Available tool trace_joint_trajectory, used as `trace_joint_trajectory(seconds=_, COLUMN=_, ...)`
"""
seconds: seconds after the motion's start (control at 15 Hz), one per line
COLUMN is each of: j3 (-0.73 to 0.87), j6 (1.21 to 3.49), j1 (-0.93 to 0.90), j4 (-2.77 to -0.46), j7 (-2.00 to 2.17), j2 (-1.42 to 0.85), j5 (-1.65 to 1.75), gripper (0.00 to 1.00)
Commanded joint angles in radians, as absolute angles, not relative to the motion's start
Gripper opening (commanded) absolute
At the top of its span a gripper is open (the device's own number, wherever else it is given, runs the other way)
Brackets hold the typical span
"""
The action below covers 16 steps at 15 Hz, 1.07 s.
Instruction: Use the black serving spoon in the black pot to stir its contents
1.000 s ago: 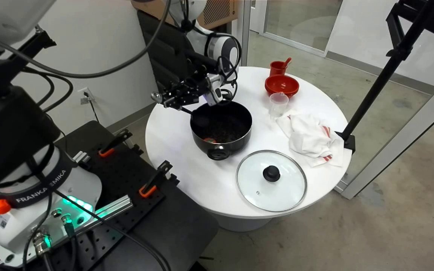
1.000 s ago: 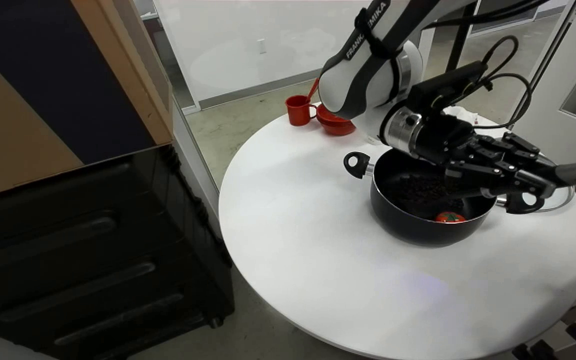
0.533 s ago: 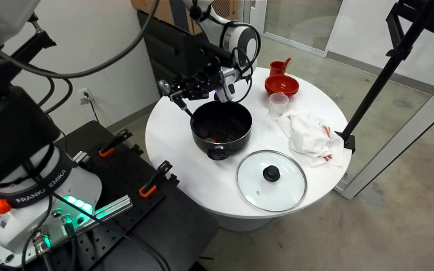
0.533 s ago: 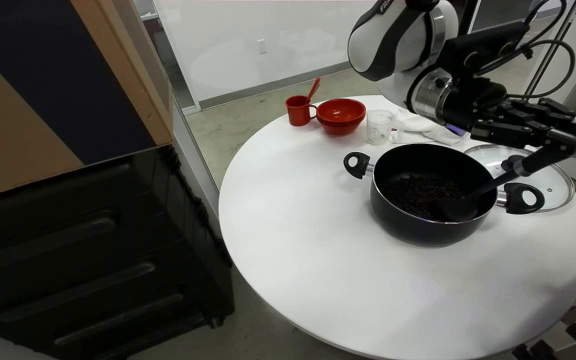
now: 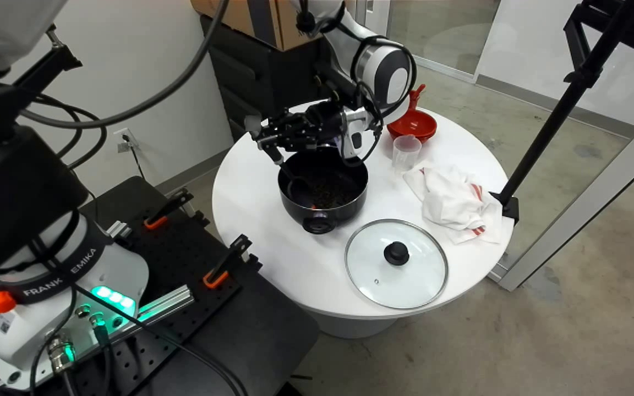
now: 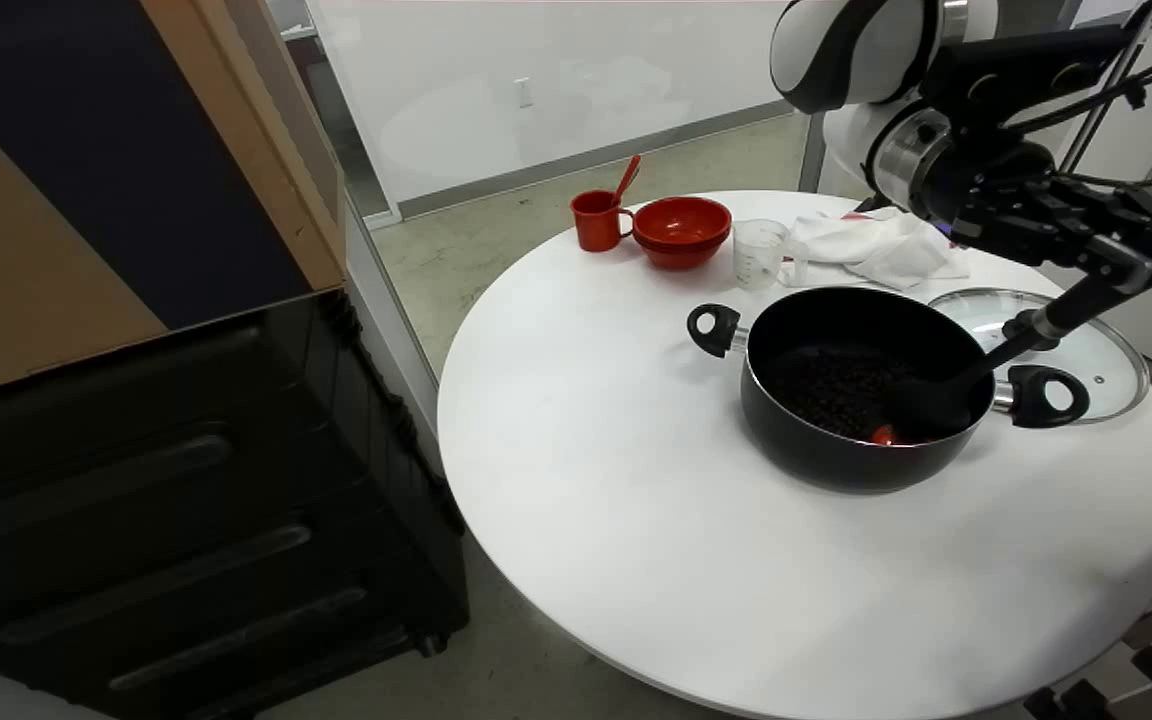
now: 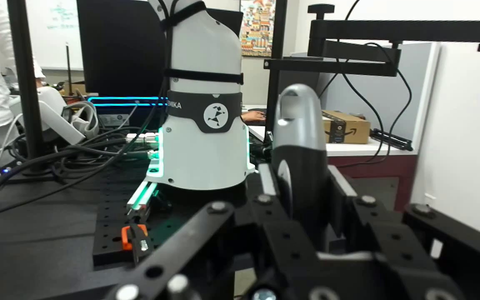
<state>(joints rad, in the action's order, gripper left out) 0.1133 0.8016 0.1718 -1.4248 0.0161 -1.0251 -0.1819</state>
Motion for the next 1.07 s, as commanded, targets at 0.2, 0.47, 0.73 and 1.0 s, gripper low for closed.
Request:
trace_joint_trajectory(seconds=0.2, j3=0.133, j6=0.866, j1=0.244, j4=-1.282, j7=0.011, j2=-1.143, j5=-0.218, gripper=0.08)
trace_joint_trajectory(seconds=0.47, j3=0.139, j6=0.912, j1=0.275, j4=-1.196, j7=0.05, j2=-1.229, j5=-0.24, gripper=0.08)
trace_joint_trajectory(seconds=0.73, j3=0.119, j6=0.905, j1=0.27, j4=-1.146, j7=0.049, j2=-1.268, j5=-0.255, gripper=0.08)
trace_joint_trajectory(seconds=1.0, j3=0.081, j6=0.905, j1=0.234, j4=-1.144, j7=0.035, j2=-1.267, j5=-0.256, gripper=0.08)
